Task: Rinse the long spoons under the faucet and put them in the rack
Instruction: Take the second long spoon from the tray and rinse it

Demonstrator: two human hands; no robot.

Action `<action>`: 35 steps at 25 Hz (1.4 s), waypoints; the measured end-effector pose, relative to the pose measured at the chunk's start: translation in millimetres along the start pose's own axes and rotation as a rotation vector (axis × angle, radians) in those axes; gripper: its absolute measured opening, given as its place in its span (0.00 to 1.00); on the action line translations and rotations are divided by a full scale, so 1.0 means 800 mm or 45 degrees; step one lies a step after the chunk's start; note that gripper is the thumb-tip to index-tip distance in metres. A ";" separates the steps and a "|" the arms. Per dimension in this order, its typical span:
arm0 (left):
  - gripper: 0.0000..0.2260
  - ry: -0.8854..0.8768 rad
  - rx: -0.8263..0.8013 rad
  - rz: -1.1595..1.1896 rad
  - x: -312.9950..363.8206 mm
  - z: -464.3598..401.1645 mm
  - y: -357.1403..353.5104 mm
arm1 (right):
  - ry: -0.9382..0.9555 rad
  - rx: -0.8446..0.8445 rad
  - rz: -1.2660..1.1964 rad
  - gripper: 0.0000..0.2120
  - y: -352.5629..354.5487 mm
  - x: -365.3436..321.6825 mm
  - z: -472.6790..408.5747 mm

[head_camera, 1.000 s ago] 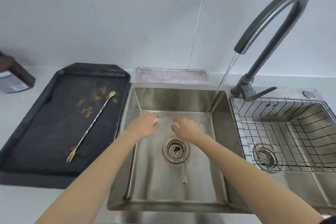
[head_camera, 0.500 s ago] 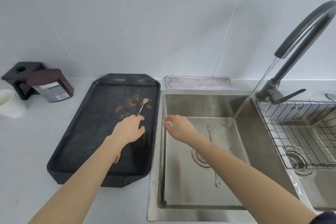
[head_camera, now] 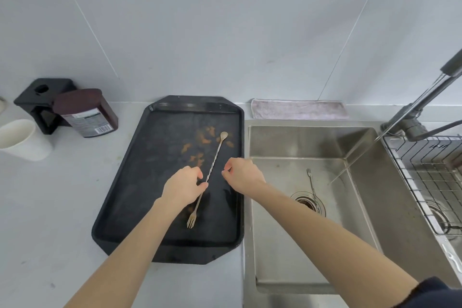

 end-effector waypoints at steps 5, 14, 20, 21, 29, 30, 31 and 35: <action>0.14 0.068 0.001 0.057 -0.005 -0.008 -0.015 | -0.041 -0.093 -0.004 0.15 -0.038 -0.002 -0.021; 0.10 0.125 0.070 0.151 -0.008 -0.015 -0.024 | -0.215 -0.065 -0.278 0.13 -0.061 -0.001 -0.038; 0.09 0.102 0.082 0.355 -0.008 -0.012 -0.012 | -0.325 -0.039 -0.947 0.12 -0.041 0.006 -0.026; 0.09 0.086 0.096 0.380 -0.004 -0.012 -0.007 | -0.332 -0.031 -1.020 0.14 -0.036 0.007 -0.026; 0.07 -0.111 0.038 0.655 0.074 0.001 0.004 | -0.283 0.240 -1.530 0.13 0.049 0.050 -0.008; 0.06 -0.134 -0.003 0.703 0.088 0.004 -0.001 | -0.283 0.278 -1.583 0.12 0.059 0.059 -0.003; 0.05 -0.149 -0.050 0.752 0.102 0.008 -0.007 | -0.283 0.318 -1.633 0.12 0.069 0.069 0.000; 0.02 -0.161 -0.197 0.925 0.157 0.020 -0.033 | -0.280 0.447 -1.713 0.11 0.110 0.110 0.018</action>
Point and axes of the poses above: each hand's wrist, its own z-axis away from the middle knuckle, its own y-axis out of the back of the hand, x = y × z, the point moved 9 cm from there along -z, towards the middle knuckle, and after that the axes turned 2 degrees about x, right-handed, at the moved point
